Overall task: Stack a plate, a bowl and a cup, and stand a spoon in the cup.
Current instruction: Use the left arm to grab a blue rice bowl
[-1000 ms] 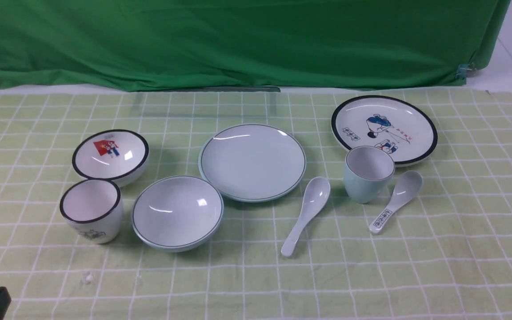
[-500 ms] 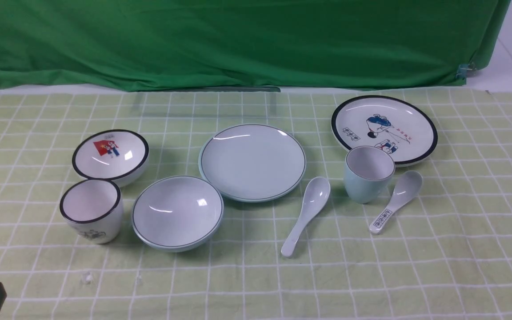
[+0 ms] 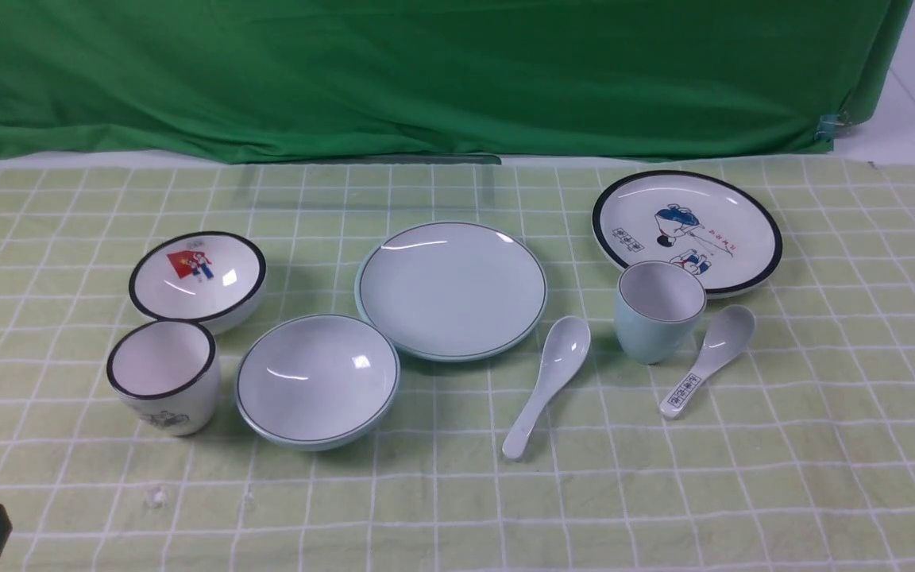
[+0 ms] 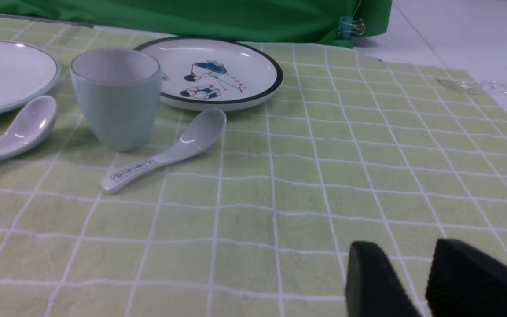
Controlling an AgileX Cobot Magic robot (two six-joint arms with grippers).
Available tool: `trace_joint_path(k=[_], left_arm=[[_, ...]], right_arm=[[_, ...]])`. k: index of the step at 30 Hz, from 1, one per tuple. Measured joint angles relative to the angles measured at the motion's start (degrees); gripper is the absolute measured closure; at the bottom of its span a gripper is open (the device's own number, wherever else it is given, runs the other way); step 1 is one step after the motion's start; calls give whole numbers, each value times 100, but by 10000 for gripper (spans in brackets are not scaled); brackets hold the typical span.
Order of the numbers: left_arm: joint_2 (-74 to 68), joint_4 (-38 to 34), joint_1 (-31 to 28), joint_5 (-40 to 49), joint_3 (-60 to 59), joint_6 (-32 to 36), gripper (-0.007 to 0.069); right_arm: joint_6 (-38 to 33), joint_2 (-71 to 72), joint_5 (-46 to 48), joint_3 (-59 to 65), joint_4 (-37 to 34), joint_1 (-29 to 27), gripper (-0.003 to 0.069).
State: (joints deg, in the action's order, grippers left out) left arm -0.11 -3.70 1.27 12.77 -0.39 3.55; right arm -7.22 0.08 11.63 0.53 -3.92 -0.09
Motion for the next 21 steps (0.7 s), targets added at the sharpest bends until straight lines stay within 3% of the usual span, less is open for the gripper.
trace_joint_path(k=[5,8,12,15,18,21], left_arm=[[0,-187,0,-897,0,0,655],[0,-125,0,-2251,0,0,655],[0,-16,0,-3953,0,-5,655],[0,113,0,-4955,0,-59,655],[-11,1,0,-5493,0,-258,655],[-144,-186,0,-5468,186,-636,655]], right_arm=[[8,0,-1015,0,0,0,421],[62,0,-2263,0,0,0,421],[947,0,-3674,0,0,0,421],[1328,0,-4125,0,0,0,419],[1799,-8,-4418,0,2,0,424],[1938,-134,-4548,-75,9,0,456]])
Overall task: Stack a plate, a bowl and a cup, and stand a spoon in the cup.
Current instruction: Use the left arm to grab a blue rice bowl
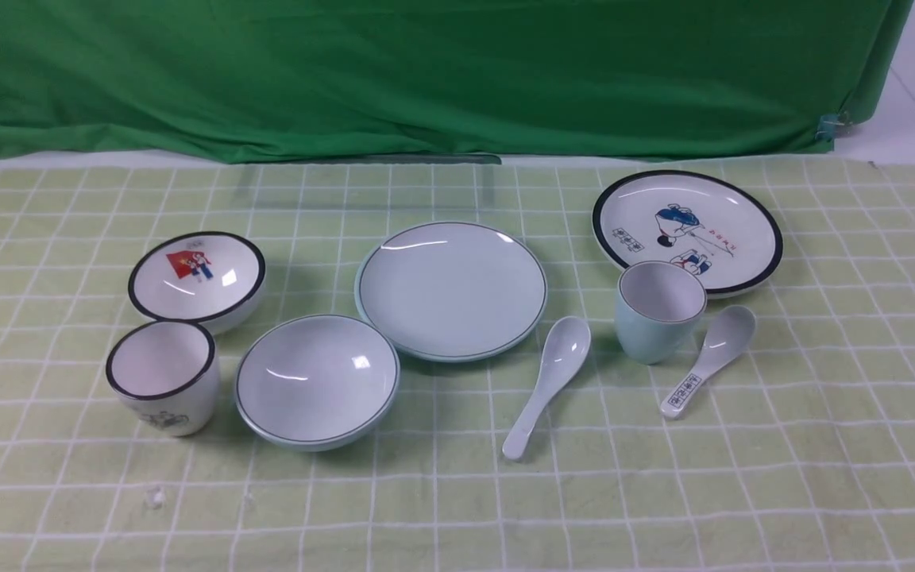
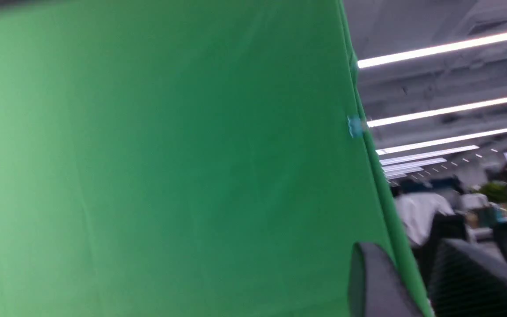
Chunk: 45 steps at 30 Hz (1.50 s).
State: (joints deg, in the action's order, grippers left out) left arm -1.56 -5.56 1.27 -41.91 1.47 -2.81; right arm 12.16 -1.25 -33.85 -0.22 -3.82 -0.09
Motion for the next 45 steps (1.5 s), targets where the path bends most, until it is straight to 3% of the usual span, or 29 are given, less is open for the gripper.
trace_joint_path(k=[2,3,4,10,13,18,21,26,30,31,35,40,45], left_arm=[[-395,46,0,735,886,-246,655],[-436,70,0,819,886,-247,655],[-824,243,0,1561,1570,-289,655],[-2589,556,-2,3299,3268,-302,655],[-3847,556,-2,4623,4115,-229,655],[-5423,-230,-2,7333,5558,663,655],[-6341,-731,-2,8423,6202,1363,652],[-7422,-1052,61,8892,6575,1792,627],[-8339,-693,543,8984,6748,1838,541],[-8380,-693,571,8984,6748,1838,541],[-9234,-267,1076,9006,6953,1709,378],[-10005,-4,1239,8504,7038,1662,178],[-10482,26,1240,8001,7055,1658,104]], right_arm=[[-271,-456,236,-529,12,0,543],[-303,-456,261,-529,19,0,550],[-574,-879,490,-1003,27,0,613],[-1673,-2338,1049,-1970,47,0,645],[-2080,-3374,1387,-2097,53,40,645],[-1907,-4822,3543,-2699,58,320,645],[-2096,-5737,5051,-3522,58,746,645],[-2222,-7088,6607,-4881,-109,1406,643],[-2392,-8011,8041,-5662,-203,1784,640],[-2392,-8047,8040,-5676,-203,1793,640],[-2423,-8502,8385,-5724,-273,1922,637],[-2428,-8546,8374,-5756,-297,1931,624],[-2428,-8546,8374,-5760,-304,1931,610]])
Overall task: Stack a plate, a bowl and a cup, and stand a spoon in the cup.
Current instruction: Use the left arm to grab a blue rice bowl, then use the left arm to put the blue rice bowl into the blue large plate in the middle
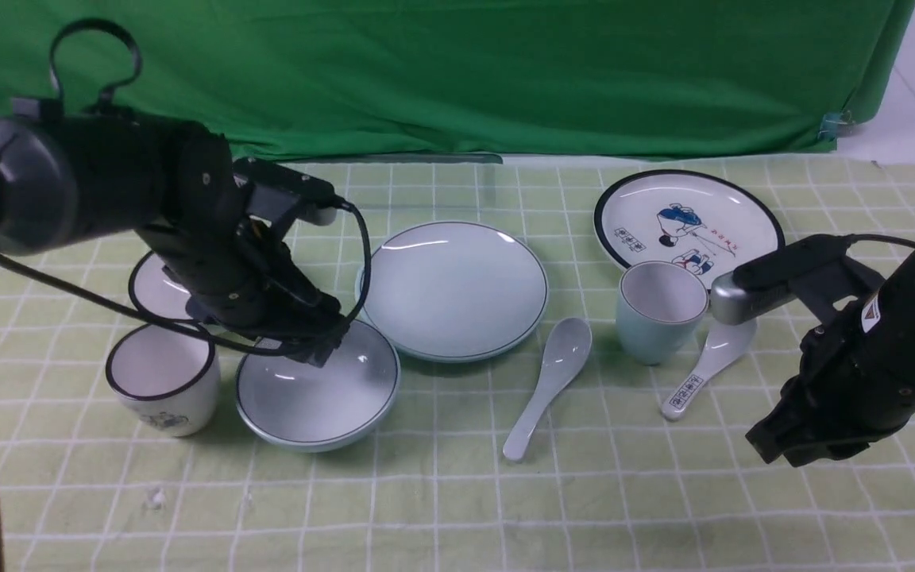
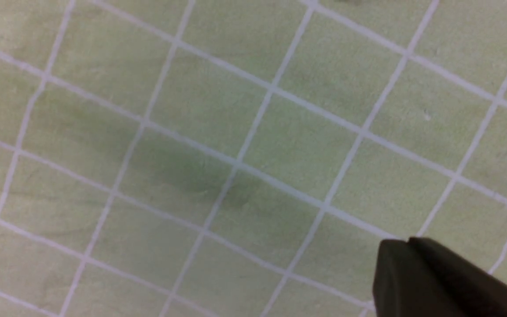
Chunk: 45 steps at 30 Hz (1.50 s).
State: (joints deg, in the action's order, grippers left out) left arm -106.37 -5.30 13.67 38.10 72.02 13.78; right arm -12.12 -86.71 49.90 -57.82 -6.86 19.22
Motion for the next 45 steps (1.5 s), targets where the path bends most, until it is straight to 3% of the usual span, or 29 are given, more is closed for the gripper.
trace_joint_path(k=[6,9,14,17,21,24,31,40,45], left_arm=[[-140,49,0,-218,4,0,166],[-153,54,0,-318,4,0,270],[-157,84,0,-479,35,14,540],[-157,68,0,25,293,43,625],[-74,-66,5,889,836,75,636],[-26,-361,5,982,1179,103,636],[-456,-1642,6,-952,1435,474,635],[-1145,-2000,6,-1435,1423,527,619],[-1136,-2143,6,-1515,1434,770,465]], right_arm=[[-2,0,0,0,-6,5,608],[-2,0,0,0,-60,5,603],[-79,0,0,0,-168,5,594],[-171,0,7,0,-179,5,591],[-246,0,19,0,-179,5,589],[-258,0,14,0,-190,5,587],[-270,0,-32,0,-204,5,585],[-280,0,-191,0,-411,5,581],[-332,0,-534,0,-677,5,508]])
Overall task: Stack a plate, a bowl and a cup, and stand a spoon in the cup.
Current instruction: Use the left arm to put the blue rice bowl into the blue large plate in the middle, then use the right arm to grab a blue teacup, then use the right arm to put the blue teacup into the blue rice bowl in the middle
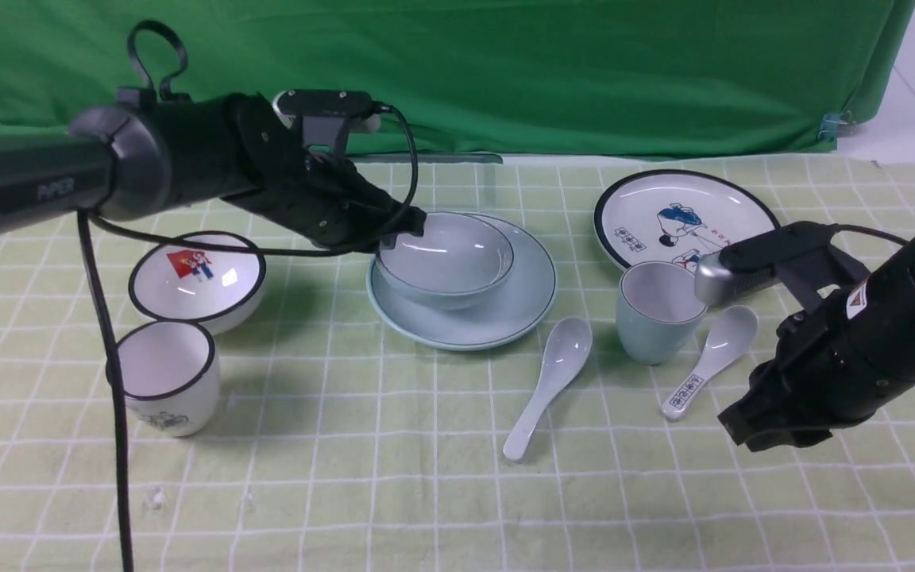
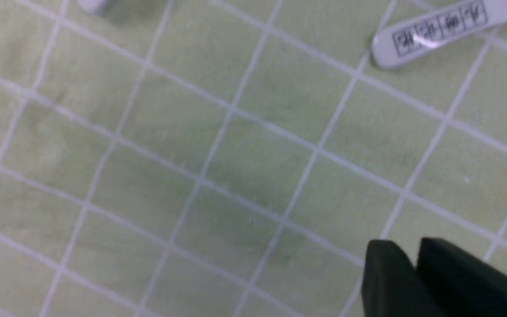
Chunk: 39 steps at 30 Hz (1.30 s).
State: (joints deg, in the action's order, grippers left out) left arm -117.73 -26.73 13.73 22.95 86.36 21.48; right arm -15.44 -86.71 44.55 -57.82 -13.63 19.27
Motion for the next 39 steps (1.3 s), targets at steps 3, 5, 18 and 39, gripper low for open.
trace_joint_path(k=[3,5,18,39], left_arm=[[100,0,0,363,113,31,354],[337,40,-5,842,232,37,284],[4416,523,-27,1458,-333,5,636],[8093,2640,-29,492,-5720,-1532,661]], right_arm=[[58,0,-492,-31,-8,0,397],[82,-54,-811,-184,-8,0,289],[454,-1800,-1008,-2048,647,-64,182],[109,-2679,857,-4497,797,178,576]])
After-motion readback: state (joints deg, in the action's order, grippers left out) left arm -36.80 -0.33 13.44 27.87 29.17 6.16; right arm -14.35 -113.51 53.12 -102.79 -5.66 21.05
